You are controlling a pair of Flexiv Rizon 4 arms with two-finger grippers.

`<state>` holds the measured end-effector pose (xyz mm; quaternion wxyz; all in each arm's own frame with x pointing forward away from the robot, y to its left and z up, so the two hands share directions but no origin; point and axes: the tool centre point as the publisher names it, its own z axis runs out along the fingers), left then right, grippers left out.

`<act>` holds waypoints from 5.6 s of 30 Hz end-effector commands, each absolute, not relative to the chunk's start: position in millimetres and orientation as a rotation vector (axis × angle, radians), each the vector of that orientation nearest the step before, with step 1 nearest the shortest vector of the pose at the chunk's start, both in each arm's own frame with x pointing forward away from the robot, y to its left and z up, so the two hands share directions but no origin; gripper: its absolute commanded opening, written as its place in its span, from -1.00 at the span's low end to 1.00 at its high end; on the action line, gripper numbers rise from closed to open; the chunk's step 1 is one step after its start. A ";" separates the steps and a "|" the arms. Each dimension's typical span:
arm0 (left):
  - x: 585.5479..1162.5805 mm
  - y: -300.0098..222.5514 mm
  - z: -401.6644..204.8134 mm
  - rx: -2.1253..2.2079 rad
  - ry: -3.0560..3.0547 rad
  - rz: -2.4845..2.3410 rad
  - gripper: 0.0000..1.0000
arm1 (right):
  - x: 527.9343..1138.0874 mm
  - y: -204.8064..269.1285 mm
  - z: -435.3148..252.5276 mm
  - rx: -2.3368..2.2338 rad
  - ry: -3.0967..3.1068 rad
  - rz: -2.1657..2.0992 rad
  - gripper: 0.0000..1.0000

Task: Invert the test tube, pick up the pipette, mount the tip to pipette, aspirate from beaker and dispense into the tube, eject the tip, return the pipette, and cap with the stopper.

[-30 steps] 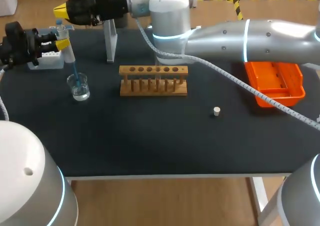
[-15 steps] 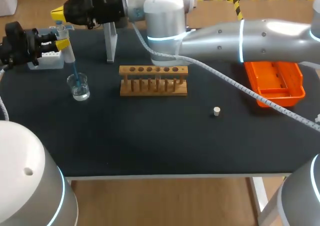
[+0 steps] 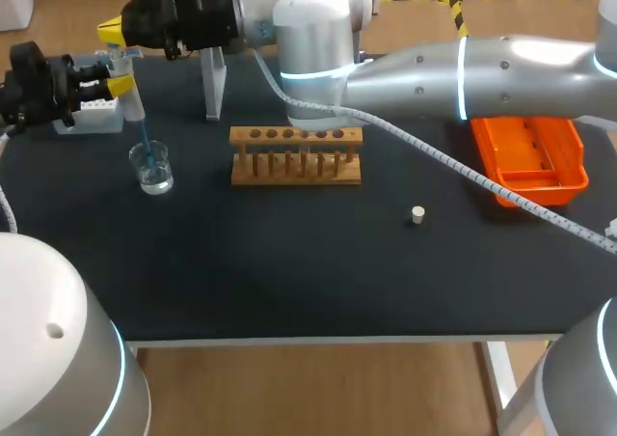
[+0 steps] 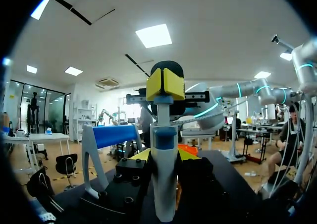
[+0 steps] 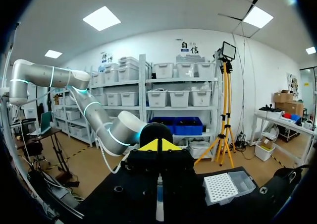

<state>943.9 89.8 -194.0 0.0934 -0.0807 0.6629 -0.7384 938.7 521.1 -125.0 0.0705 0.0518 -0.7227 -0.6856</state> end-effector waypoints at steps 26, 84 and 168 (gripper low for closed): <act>944.9 91.5 -194.6 -0.232 1.968 -2.195 -1.00 | 934.9 516.8 -154.4 0.106 -2.199 -2.024 -1.00; 944.9 91.5 -194.6 -0.232 1.968 -2.195 -1.00 | 927.9 386.6 -60.2 0.254 -2.291 -2.073 1.00; 944.9 91.5 -194.6 -0.232 1.968 -2.195 -1.00 | 979.6 231.1 -290.7 0.102 -2.665 -1.685 1.00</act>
